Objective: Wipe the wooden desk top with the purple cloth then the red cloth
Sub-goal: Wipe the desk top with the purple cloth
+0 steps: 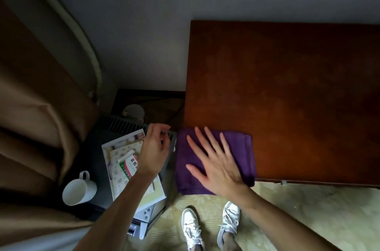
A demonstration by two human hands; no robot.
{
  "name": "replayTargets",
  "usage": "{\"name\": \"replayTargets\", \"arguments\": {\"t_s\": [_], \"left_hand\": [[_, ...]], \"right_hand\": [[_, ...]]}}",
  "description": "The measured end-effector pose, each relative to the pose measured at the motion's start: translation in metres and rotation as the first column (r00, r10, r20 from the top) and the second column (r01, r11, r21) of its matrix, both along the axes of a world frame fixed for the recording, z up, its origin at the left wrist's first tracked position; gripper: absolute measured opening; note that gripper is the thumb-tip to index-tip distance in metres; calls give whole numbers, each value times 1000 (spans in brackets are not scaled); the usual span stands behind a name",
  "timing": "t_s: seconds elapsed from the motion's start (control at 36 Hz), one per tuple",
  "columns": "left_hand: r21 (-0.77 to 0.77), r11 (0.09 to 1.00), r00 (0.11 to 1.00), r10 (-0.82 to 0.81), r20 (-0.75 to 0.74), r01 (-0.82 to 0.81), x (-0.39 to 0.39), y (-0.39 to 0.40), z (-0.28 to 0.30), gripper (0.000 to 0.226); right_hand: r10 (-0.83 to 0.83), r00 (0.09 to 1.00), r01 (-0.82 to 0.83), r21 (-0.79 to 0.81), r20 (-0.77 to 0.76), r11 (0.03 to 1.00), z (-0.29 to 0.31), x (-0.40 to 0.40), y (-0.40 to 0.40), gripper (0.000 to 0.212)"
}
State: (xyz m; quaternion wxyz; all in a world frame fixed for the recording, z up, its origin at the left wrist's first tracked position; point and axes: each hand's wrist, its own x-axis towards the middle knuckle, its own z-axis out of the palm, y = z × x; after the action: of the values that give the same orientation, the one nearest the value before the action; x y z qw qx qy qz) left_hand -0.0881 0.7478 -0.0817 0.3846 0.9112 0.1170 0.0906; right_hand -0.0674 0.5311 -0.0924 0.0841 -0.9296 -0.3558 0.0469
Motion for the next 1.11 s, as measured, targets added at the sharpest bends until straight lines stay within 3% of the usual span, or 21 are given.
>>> {"name": "replayTargets", "arguments": {"t_s": [0.22,0.39,0.53,0.61,0.81,0.92,1.03,1.11], "left_hand": [[-60,998,1000,11,-14,-12,14,-2,2,16],[-63,997,999,38,-13,-39,50,-9,0,21],[-30,998,994,66,87,-63,81,-24,0,20],[97,995,991,-4,132,-9,98,-37,-6,28],[258,955,988,-151,4,145,117,-65,-22,41],[320,938,991,-137,1,130,118,-66,-26,42],[385,913,990,-140,-14,135,119,-67,-25,44],[380,915,990,-139,-26,138,119,-67,-25,44]], "right_hand": [[386,922,-387,-28,-28,922,1,73,-16,74],[460,887,-461,-36,-37,887,4,174,0,74],[387,922,-387,-40,-11,921,4,276,20,72],[332,943,-332,-43,1,942,6,332,33,76],[191,981,-191,-5,-25,981,10,432,53,82],[103,995,-103,7,-4,995,11,462,57,70],[7,1000,-7,38,-7,999,11,466,61,84],[-109,994,110,63,-18,992,10,459,61,78]]}}
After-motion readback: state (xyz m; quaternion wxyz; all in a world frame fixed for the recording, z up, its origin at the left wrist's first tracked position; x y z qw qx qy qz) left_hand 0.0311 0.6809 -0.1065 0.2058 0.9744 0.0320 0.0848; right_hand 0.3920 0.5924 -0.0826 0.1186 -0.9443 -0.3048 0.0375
